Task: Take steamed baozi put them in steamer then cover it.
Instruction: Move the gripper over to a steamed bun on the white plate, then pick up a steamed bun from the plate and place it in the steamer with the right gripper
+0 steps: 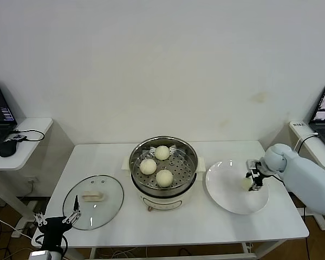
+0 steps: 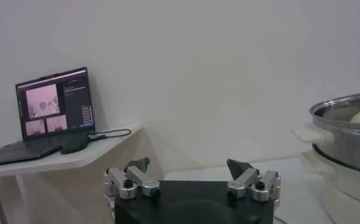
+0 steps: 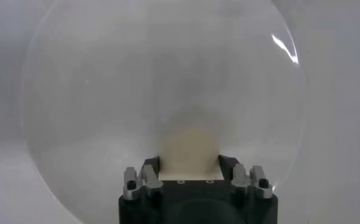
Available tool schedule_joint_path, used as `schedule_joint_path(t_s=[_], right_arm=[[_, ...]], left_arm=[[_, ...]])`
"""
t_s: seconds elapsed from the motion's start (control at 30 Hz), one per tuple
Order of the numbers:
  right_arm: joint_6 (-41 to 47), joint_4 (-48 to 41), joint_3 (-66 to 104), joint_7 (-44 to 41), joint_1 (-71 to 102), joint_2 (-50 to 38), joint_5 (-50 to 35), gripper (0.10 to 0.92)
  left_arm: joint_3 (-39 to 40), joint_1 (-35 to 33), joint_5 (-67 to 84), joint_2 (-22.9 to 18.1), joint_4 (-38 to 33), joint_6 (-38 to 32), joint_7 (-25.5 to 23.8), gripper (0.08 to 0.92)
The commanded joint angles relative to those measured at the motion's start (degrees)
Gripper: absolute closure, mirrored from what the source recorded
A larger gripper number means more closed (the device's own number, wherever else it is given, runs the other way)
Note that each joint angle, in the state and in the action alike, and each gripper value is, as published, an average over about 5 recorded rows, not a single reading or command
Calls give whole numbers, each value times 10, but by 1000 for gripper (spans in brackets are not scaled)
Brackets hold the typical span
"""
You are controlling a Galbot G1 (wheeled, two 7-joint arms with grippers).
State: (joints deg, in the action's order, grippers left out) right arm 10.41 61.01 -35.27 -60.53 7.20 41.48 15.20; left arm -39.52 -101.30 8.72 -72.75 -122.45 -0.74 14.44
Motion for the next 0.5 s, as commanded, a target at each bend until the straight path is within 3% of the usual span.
schedule_joint_path(t_s=[0.03,0.27,0.5], right_arm=[[47,90,-74,-9,-88,-51,-55,423],[96,194,-173,-9,-250,-87,-169,417],[148,260,-282,11,-406,-48,-282,406]], left_arm=[[2,3,-1,0,1,0,0,177],[5,9,0,1,-1,0,1,177],[7,11,2,3,-3,-2,2,177]])
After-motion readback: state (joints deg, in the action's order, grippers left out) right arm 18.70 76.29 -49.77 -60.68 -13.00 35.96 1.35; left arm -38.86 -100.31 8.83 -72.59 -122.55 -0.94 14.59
